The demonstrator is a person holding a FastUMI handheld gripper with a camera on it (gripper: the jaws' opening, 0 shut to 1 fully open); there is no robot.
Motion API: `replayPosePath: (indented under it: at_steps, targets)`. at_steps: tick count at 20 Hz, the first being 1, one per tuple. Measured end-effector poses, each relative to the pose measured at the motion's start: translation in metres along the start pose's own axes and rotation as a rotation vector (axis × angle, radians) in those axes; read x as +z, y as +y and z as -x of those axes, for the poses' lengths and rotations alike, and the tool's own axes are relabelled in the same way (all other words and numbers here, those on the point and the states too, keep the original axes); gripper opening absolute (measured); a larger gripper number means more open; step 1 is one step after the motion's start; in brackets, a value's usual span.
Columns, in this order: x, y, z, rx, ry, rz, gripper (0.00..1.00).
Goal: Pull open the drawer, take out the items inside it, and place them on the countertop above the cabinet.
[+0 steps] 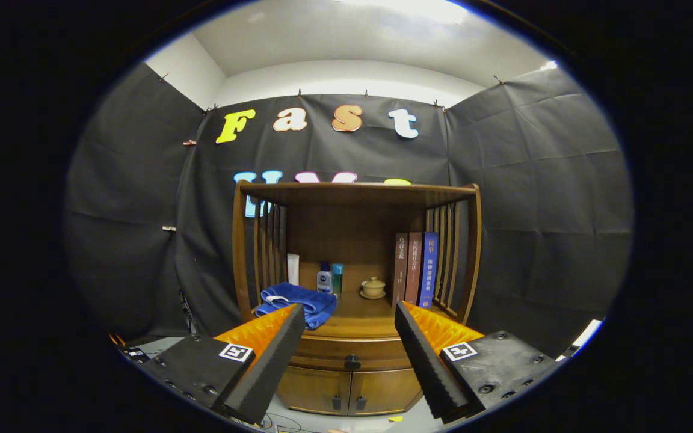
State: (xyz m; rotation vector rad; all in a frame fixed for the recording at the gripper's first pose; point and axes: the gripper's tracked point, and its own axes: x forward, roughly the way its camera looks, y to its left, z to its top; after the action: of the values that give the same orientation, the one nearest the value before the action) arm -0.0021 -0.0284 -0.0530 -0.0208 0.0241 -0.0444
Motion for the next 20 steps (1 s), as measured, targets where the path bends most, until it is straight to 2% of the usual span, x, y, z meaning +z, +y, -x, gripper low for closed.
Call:
replayPosePath:
  at_steps: [5,12,20]
  targets:
    - [-0.043,0.0,-0.027,0.009,0.025,-0.025,0.98]
    - [-0.141,-0.004,-0.088,-0.003,0.164,-0.046,0.99]
    - [-0.228,-0.003,-0.152,0.005,0.292,-0.026,0.99]
